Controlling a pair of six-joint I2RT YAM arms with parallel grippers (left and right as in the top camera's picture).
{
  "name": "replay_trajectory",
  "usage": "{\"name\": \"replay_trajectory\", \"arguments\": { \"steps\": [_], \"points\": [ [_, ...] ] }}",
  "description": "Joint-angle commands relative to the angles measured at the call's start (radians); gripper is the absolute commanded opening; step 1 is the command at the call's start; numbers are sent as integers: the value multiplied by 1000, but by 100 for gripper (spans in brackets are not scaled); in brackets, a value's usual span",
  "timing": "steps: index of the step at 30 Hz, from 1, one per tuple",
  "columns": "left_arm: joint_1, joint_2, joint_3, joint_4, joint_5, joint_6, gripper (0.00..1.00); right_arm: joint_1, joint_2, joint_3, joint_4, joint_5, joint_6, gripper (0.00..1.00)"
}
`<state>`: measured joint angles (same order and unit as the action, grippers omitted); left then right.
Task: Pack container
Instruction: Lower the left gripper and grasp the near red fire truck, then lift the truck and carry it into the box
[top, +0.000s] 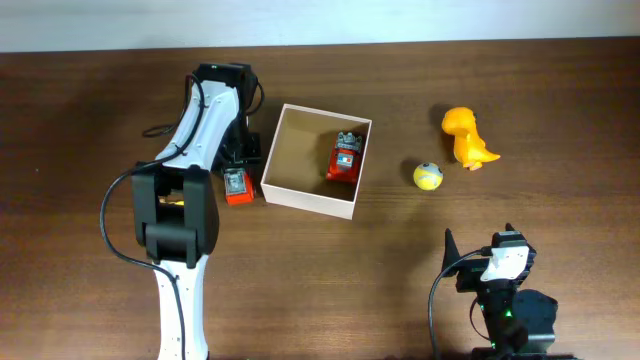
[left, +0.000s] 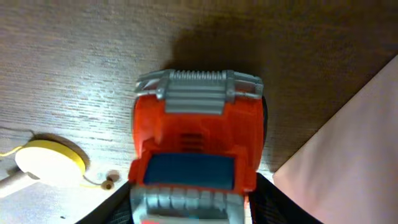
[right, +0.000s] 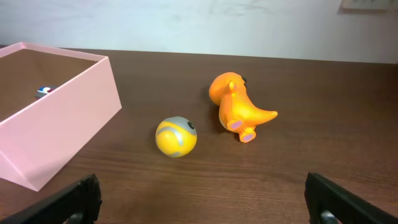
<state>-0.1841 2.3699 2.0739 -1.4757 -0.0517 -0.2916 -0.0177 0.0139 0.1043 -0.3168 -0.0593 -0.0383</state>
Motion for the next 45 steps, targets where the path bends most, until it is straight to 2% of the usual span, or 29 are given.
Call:
{"name": "replay_trajectory", "arguments": {
  "steps": [1, 24, 37, 45],
  "points": [
    [0, -18, 50, -6, 12, -10, 48, 5, -10, -7, 0, -12, -6, 99],
    [0, -38, 161, -62, 11, -9, 46, 5, -10, -7, 0, -12, -6, 99],
    [-17, -49, 519, -169, 12, -9, 45, 5, -10, -7, 0, -12, -7, 99],
    [-124, -66, 632, -209, 11, -4, 45, 5, -10, -7, 0, -12, -6, 99]
  ]
}}
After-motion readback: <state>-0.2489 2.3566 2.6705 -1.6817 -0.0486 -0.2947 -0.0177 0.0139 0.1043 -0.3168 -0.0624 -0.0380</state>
